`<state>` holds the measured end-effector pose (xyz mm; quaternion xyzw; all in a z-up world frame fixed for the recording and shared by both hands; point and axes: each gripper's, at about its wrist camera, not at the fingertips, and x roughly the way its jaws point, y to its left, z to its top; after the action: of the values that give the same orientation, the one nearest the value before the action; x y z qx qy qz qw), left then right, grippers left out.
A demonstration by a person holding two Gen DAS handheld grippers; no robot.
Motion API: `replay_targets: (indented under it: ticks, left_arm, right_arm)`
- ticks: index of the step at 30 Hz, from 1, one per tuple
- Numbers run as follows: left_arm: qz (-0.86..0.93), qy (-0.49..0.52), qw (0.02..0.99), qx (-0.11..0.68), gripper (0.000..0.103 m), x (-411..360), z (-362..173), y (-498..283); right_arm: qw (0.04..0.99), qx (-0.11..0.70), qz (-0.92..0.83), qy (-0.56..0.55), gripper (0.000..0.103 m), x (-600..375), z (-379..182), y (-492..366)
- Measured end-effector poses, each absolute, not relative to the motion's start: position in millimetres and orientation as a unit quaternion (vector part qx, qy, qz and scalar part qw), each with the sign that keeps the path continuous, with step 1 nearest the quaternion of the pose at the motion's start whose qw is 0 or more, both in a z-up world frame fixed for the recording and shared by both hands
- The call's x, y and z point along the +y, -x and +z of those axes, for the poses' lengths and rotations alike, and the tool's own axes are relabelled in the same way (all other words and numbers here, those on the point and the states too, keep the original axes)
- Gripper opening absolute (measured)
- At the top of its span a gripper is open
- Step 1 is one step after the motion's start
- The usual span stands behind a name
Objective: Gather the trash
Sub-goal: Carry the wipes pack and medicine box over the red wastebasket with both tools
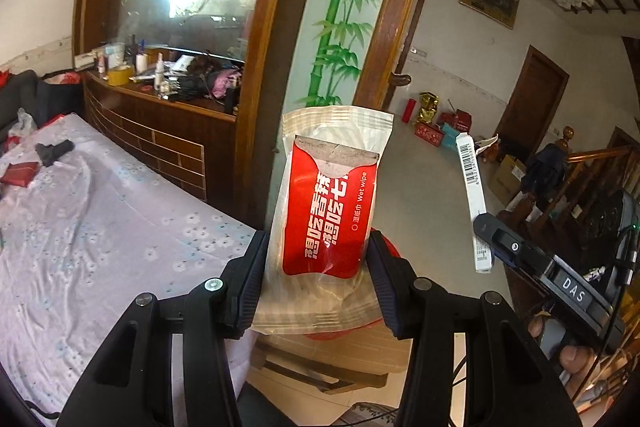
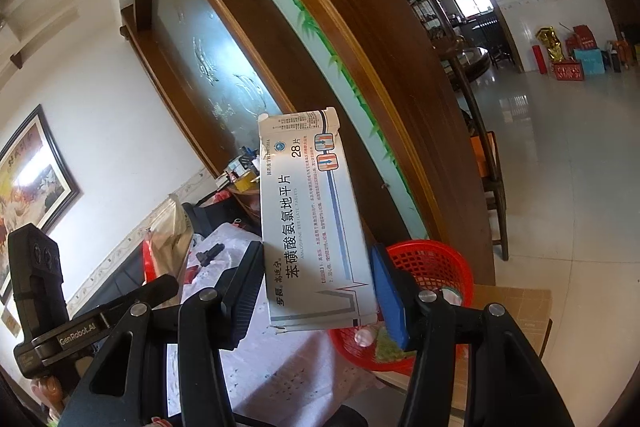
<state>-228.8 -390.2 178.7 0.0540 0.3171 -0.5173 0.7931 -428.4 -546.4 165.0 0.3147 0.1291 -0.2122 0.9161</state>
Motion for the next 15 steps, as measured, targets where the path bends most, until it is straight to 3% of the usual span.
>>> replay_targets:
  ticks: [15]
  left_arm:
    - [-0.552,-0.088,0.744,0.366,0.048,-463.8,125.7,224.3]
  right_arm:
    - [0.896,0.155,-0.235,-0.344,0.057,-570.7,141.5,422.0]
